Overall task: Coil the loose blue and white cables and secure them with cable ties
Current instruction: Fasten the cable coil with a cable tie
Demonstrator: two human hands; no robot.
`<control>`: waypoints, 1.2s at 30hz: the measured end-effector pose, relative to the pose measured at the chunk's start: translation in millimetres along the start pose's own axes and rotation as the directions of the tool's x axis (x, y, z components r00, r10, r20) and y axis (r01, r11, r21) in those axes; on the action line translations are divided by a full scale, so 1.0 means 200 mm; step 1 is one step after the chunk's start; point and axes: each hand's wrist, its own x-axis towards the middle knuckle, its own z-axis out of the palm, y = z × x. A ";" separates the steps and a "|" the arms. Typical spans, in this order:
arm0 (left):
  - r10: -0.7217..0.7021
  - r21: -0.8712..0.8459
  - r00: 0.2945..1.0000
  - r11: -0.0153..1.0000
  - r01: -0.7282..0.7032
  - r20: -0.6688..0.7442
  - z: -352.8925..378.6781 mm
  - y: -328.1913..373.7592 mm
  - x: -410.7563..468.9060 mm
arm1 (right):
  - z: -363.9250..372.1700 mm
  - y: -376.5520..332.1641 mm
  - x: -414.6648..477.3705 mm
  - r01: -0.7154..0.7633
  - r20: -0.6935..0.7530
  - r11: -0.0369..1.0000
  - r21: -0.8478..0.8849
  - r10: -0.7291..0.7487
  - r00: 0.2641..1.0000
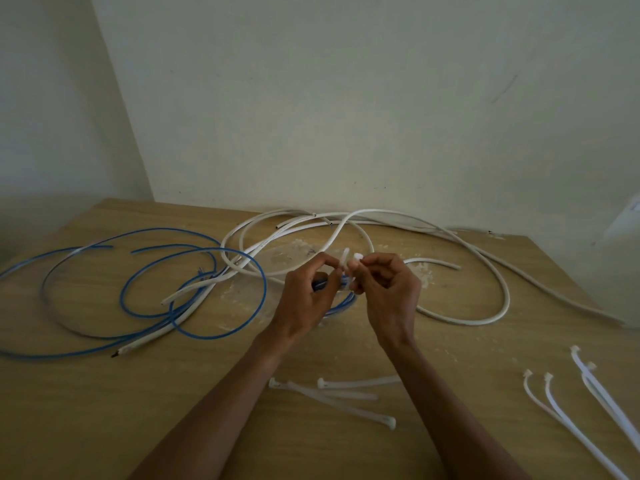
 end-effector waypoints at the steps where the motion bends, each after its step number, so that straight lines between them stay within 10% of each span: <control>1: 0.020 0.022 1.000 1.000 -0.020 -0.002 0.00 0.00 0.00 | 0.00 0.00 0.00 0.012 -0.002 1.000 -0.007 -0.012 1.000; 18: 0.230 0.289 0.973 0.930 -0.225 0.017 -0.01 -0.01 0.00 | -0.01 0.04 0.01 0.111 -0.001 0.978 -0.176 -0.113 0.994; 36: -0.016 0.067 0.997 0.998 0.012 0.070 -0.04 -0.01 0.00 | -0.04 0.06 0.06 0.091 0.171 0.955 -0.281 -0.043 0.984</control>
